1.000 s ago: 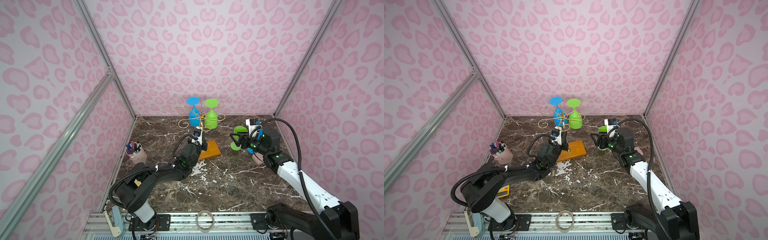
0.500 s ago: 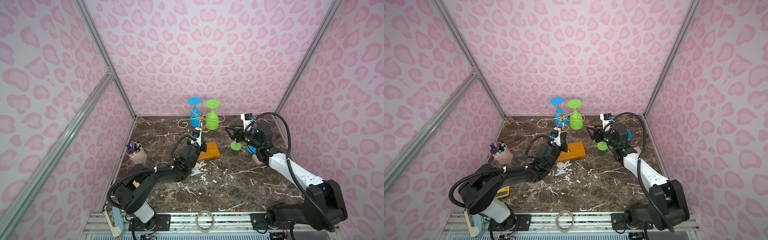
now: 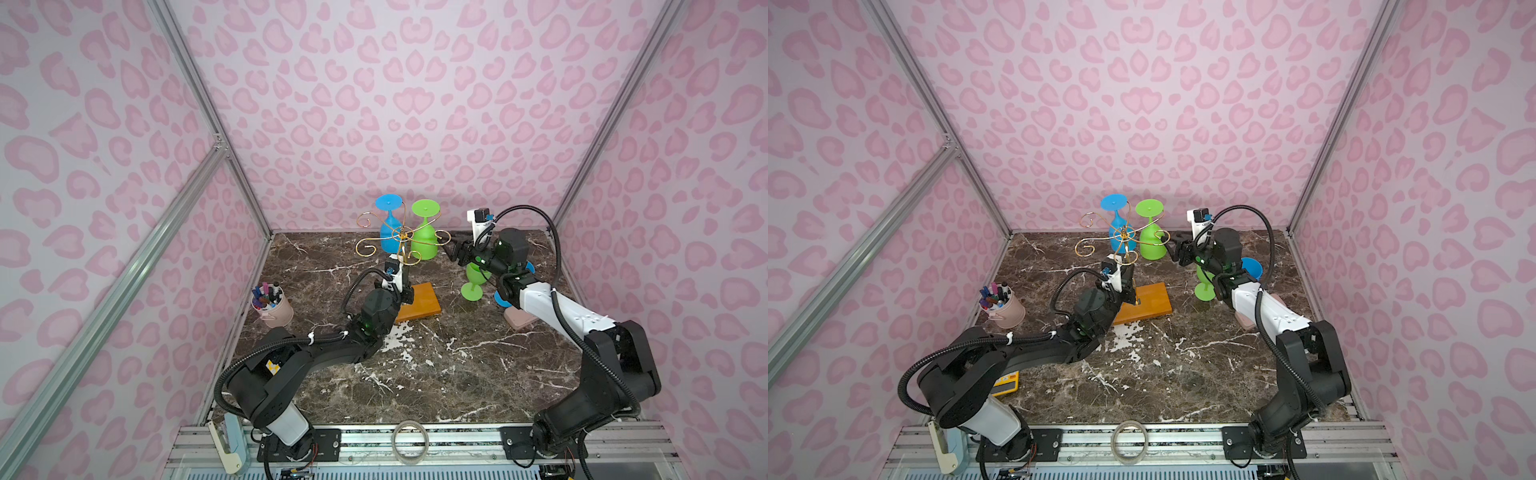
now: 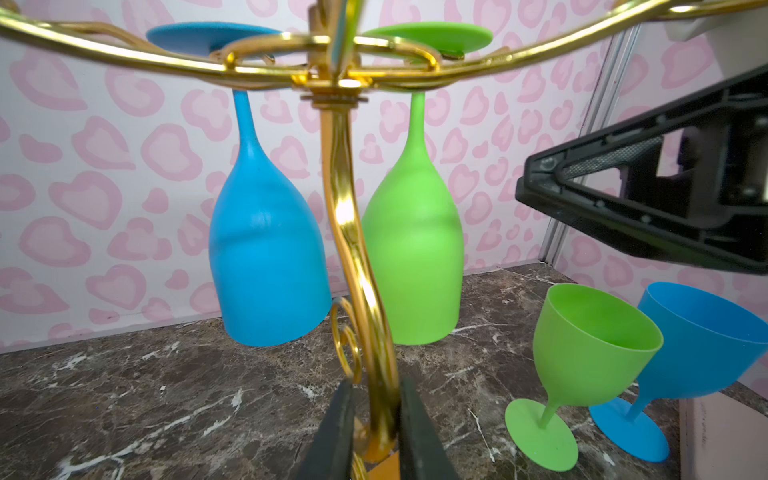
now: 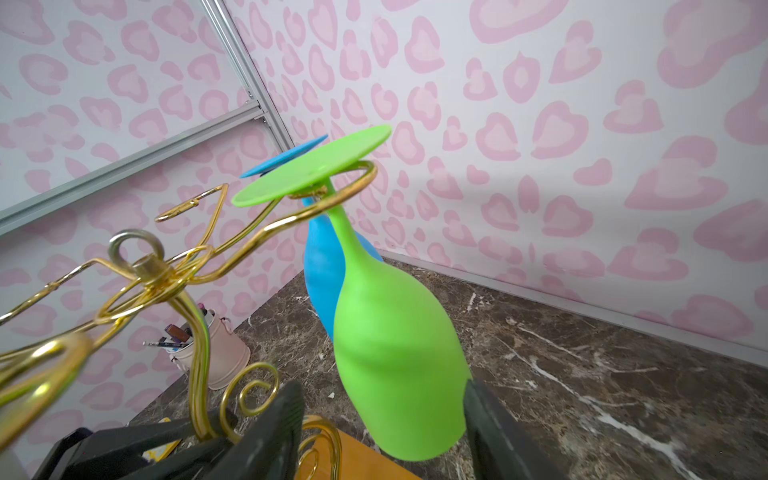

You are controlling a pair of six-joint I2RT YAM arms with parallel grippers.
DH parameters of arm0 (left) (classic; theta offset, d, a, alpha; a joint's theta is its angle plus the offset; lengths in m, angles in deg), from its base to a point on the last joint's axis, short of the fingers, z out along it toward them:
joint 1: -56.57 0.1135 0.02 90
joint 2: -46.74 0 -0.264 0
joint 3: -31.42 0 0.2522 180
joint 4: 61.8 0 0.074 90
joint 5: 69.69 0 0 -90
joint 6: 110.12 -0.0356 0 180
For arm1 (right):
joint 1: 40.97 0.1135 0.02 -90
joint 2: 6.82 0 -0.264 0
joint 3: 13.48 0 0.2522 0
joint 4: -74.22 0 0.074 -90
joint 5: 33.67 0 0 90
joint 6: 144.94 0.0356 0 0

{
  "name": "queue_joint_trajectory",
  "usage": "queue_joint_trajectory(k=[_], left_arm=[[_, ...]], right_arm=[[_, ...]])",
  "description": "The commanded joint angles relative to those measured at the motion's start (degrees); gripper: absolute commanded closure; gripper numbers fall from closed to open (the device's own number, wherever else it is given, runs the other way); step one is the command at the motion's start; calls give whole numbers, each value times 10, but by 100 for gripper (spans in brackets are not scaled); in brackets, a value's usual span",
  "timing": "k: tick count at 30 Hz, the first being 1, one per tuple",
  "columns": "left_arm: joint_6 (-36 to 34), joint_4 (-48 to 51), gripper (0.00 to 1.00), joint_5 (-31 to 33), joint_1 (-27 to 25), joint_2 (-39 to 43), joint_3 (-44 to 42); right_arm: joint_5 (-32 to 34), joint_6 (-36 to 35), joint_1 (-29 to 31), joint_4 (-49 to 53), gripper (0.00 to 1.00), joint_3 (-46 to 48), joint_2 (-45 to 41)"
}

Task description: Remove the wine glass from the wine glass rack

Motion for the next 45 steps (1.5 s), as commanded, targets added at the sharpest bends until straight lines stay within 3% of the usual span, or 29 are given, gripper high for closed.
queue_joint_trajectory(k=[1,9,28,45], left_arm=[[4,-2,76,11,-1,-5,12],[1,1,70,16,-1,-16,25],[2,5,73,14,-4,-23,35],[8,7,75,12,-6,-21,29]], right_arm=[[9,-6,0,7,38,-9,7],[-5,-10,0,-9,37,24,-11],[-40,39,0,-137,38,-23,67],[-81,23,5,-127,37,-78,115]])
